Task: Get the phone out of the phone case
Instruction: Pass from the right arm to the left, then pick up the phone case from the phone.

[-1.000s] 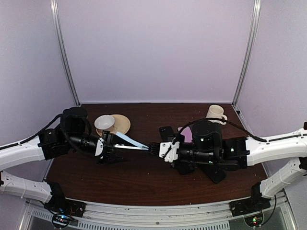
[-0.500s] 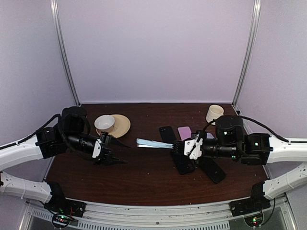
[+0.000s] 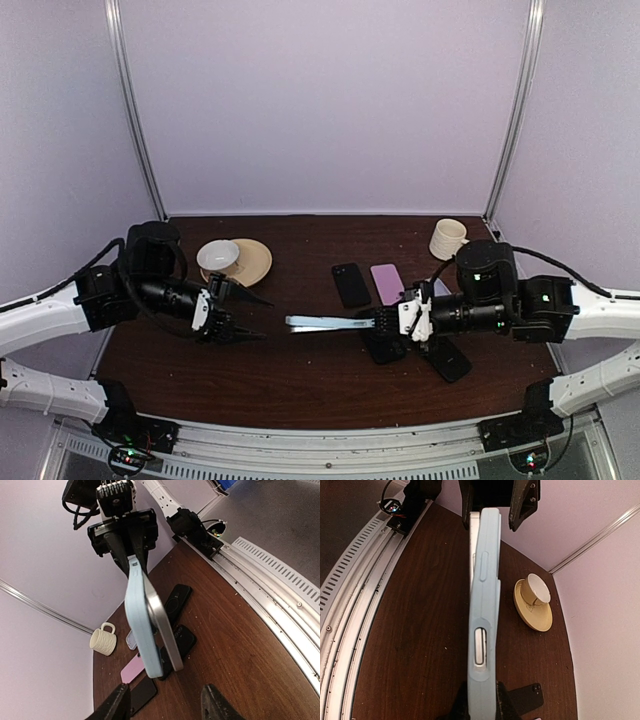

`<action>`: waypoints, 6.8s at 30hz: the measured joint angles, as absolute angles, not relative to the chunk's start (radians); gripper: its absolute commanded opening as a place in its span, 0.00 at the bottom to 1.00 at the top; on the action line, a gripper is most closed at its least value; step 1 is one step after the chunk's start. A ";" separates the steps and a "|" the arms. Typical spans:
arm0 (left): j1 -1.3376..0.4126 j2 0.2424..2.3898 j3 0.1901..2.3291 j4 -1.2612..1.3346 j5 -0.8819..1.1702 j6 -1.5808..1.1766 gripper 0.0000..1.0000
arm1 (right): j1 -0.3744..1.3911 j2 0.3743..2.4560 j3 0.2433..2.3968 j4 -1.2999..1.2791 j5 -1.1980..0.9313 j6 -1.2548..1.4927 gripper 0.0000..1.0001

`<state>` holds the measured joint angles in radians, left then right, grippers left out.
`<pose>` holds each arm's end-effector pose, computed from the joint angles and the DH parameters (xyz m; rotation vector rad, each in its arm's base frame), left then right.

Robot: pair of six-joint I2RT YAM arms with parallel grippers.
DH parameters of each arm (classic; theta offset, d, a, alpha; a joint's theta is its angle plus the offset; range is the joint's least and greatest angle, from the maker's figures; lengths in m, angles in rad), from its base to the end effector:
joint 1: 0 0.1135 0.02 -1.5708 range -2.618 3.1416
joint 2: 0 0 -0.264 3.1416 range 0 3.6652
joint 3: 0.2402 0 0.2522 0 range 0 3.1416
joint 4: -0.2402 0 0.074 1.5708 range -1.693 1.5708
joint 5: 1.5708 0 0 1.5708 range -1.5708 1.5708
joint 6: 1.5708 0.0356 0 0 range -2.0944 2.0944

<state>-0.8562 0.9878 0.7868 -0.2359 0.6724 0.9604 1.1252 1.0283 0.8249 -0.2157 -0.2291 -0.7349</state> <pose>0.1267 -0.1799 0.3007 1.7660 0.8391 -0.6028 0.0940 0.2155 0.3047 -1.6964 1.0783 0.4786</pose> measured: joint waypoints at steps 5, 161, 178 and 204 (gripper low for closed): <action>-0.856 0.992 0.783 -0.210 0.709 0.950 0.49 | 1.125 1.042 0.825 -0.201 -0.294 -0.709 0.00; -0.853 1.051 0.759 -0.212 0.630 0.904 0.00 | 1.307 1.470 1.190 -0.042 -0.065 -0.199 0.58; -0.853 1.051 0.759 -0.221 0.603 0.908 0.00 | 1.330 1.488 1.195 -0.064 0.036 -0.228 0.33; -0.852 1.051 0.757 -0.314 0.520 0.919 0.00 | 1.392 1.607 1.307 -0.192 0.244 -0.307 0.30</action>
